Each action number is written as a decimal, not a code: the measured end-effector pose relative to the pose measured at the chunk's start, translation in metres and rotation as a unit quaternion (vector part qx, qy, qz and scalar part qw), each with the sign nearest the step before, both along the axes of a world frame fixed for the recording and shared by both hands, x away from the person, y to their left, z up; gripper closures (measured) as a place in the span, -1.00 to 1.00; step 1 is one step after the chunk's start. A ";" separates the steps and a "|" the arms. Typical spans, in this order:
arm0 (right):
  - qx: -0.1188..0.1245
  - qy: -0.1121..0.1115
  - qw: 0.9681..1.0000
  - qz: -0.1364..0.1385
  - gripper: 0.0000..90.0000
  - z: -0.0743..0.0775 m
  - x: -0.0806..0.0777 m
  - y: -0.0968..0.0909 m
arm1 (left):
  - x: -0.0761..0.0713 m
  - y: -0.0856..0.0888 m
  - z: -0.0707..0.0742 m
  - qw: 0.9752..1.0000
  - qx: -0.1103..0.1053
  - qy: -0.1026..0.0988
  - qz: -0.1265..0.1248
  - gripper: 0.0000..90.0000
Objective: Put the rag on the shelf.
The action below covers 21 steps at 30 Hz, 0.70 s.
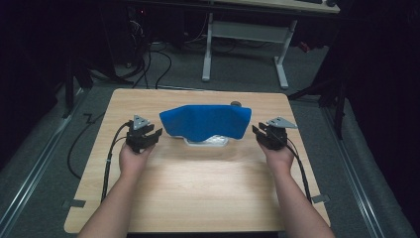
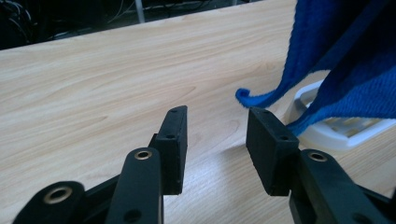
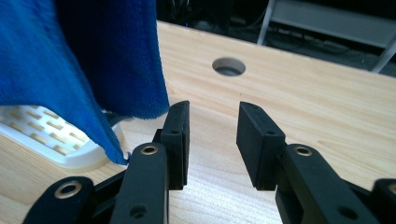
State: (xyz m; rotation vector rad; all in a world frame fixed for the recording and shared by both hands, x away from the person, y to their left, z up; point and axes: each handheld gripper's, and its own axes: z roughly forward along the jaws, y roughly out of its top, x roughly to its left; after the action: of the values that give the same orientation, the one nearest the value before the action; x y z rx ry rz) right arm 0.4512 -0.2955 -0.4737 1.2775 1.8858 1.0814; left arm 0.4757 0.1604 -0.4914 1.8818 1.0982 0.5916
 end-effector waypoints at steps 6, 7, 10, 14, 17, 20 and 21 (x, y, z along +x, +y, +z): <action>-0.007 0.009 1.000 0.002 0.31 0.000 -0.007 -0.004 | -0.007 0.007 -0.002 1.000 -0.006 -0.005 0.007 0.28; -0.004 0.010 1.000 0.004 0.29 0.000 -0.008 -0.005 | -0.010 0.009 -0.002 1.000 -0.003 -0.003 0.006 0.27; 0.003 0.011 1.000 0.010 0.25 0.003 -0.010 -0.005 | -0.014 0.012 -0.002 1.000 -0.008 -0.005 0.009 0.25; 0.004 0.011 1.000 0.020 0.15 0.009 -0.017 -0.001 | -0.025 0.016 -0.002 1.000 -0.012 -0.002 0.009 0.22; -0.011 0.000 0.999 0.035 0.10 0.012 -0.029 0.005 | -0.039 0.020 -0.004 1.000 -0.015 0.000 0.006 0.17; -0.025 -0.015 0.999 0.037 0.09 0.012 -0.038 0.008 | -0.050 0.022 -0.005 1.000 -0.014 0.001 0.002 0.14; -0.034 -0.012 0.999 0.039 0.06 0.013 -0.042 0.010 | -0.056 0.023 -0.006 1.000 -0.014 0.002 0.000 0.14</action>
State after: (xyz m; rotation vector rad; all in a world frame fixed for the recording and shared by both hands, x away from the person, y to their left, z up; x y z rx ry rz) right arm 0.4096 -0.2853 -0.4612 1.1576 1.9516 1.0565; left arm 0.4197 0.1837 -0.4969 1.8597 1.1023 0.5702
